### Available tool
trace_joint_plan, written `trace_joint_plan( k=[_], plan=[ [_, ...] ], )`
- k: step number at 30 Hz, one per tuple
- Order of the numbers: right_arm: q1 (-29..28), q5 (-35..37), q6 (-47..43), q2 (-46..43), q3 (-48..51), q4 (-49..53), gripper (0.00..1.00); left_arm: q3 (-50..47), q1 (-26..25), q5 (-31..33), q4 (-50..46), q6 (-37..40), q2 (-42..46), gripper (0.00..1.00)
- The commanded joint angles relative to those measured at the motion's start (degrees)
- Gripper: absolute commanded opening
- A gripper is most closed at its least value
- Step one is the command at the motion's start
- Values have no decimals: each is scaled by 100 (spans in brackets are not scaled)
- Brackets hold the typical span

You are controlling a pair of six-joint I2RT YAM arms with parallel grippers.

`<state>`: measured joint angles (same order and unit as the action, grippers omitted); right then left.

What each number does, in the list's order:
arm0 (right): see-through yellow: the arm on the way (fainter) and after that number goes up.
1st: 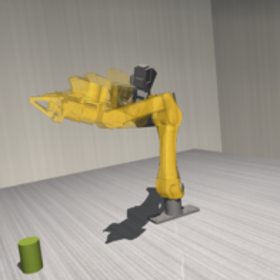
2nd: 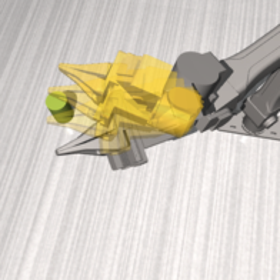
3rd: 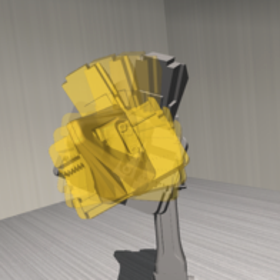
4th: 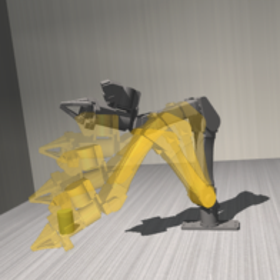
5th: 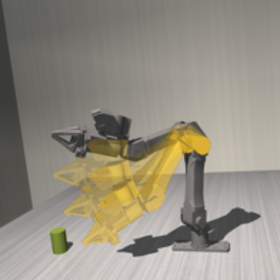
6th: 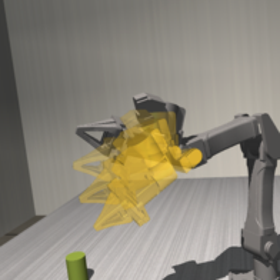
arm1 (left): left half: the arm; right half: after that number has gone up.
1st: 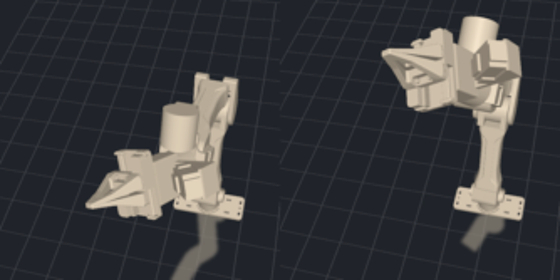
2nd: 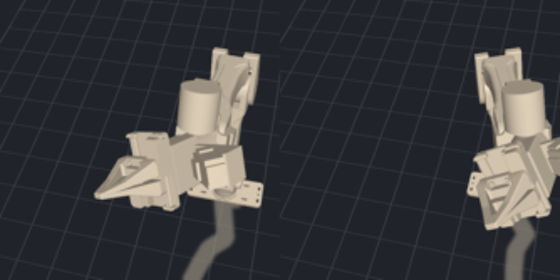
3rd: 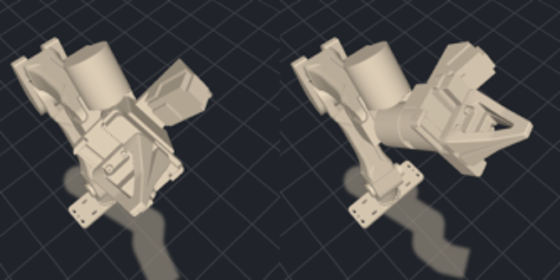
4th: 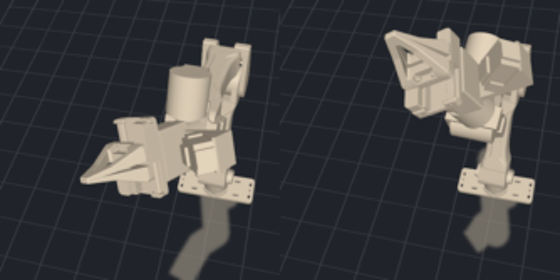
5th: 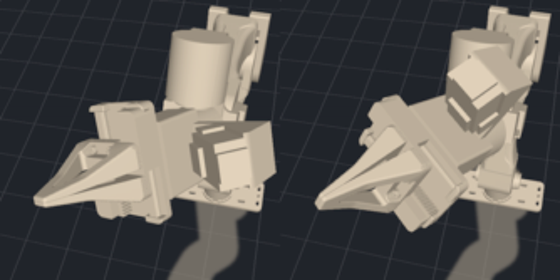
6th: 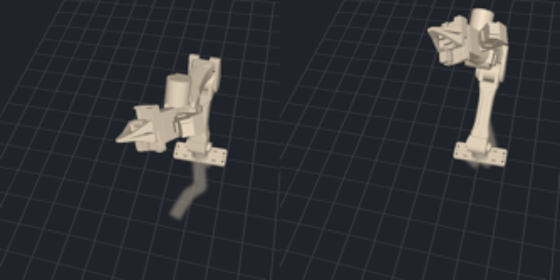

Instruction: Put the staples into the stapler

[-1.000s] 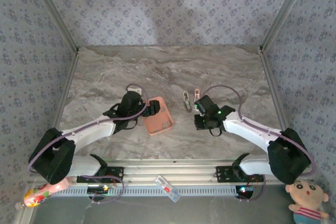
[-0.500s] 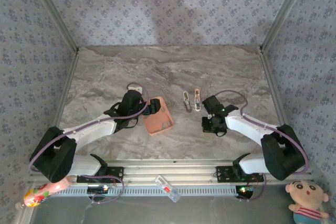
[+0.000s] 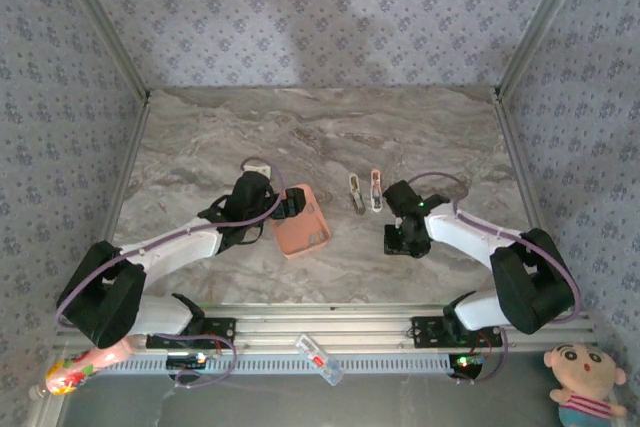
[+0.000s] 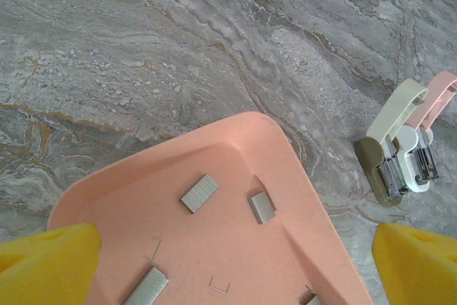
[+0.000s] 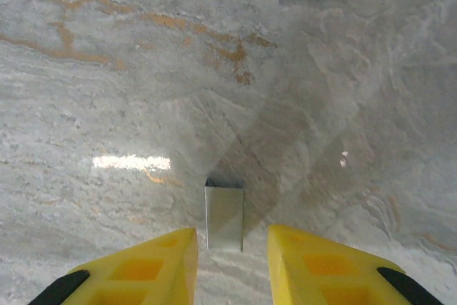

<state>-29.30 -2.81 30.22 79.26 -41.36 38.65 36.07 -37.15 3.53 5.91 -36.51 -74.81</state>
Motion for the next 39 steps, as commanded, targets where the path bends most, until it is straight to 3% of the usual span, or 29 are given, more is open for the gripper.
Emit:
trace_joint_plan(
  k=[1,13,39],
  plan=[
    [118,-10,-173,-47,-470,755,34,145,-38,69,79,48,-19,97],
    [280,-327,-445,741,-1115,1096,32,66,-29,121,104,25,-25,98],
    [0,108,-580,1806,-1374,959,26,-215,-29,311,58,-47,237,98]
  ],
)
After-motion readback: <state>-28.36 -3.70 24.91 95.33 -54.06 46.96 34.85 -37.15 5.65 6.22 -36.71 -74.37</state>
